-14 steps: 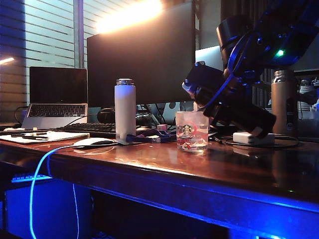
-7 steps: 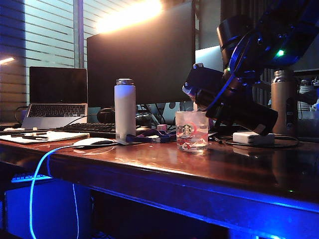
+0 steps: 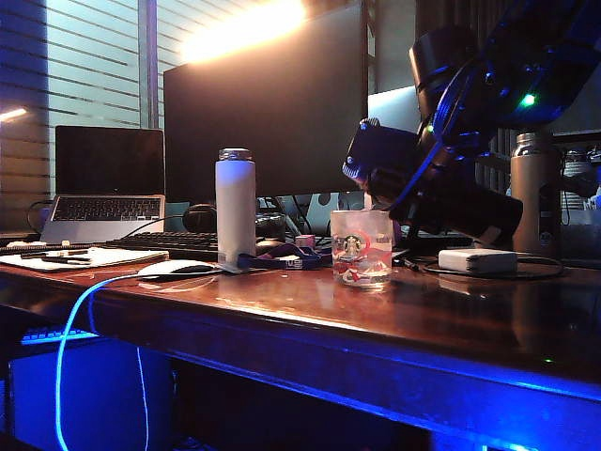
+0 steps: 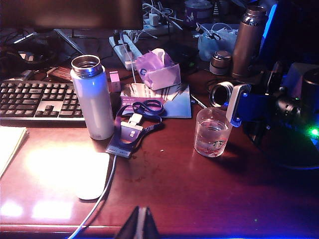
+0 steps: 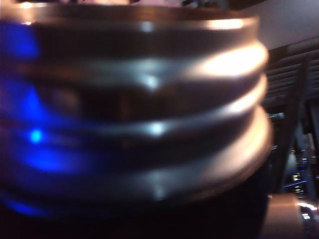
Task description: Pick up the black thermos, pour a little water from inside into the glass cup, then place the black thermos back on the table.
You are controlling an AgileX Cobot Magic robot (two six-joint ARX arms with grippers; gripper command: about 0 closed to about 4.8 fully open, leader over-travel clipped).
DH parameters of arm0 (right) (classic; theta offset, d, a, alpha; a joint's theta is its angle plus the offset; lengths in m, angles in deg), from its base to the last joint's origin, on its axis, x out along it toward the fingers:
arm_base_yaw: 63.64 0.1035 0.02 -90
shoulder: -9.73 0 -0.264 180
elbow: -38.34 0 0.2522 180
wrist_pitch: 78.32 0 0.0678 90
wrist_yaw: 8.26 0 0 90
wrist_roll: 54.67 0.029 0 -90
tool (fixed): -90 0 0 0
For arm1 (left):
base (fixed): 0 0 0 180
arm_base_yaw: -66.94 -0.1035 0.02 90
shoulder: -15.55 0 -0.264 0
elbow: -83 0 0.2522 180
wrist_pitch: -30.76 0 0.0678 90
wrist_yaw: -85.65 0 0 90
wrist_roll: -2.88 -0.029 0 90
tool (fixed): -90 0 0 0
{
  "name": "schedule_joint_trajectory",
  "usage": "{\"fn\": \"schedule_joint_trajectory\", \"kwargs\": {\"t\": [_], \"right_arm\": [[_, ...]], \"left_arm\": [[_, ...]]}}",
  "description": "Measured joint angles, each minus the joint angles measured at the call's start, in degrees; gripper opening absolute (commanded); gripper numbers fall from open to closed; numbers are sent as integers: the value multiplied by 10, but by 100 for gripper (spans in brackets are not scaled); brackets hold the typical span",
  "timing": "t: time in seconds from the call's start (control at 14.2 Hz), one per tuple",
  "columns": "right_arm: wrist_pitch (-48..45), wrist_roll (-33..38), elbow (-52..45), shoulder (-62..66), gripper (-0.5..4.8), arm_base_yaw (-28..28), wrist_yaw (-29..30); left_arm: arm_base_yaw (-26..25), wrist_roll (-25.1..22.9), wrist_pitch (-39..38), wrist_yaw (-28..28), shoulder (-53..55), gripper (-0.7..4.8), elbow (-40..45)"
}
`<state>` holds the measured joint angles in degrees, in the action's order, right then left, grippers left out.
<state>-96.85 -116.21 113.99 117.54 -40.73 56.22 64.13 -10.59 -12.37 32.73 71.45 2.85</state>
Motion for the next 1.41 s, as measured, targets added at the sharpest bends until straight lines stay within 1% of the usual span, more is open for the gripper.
{"fn": "schedule_joint_trajectory", "kwargs": {"t": [0.7,1.41], "right_arm": [[0,-45,0,0,49,0,0],[-26,-120,0,0,49,-7,0]], "left_arm": [[0,0,0,0,0,-2,0],[0,0,0,0,0,-2,0]]}}
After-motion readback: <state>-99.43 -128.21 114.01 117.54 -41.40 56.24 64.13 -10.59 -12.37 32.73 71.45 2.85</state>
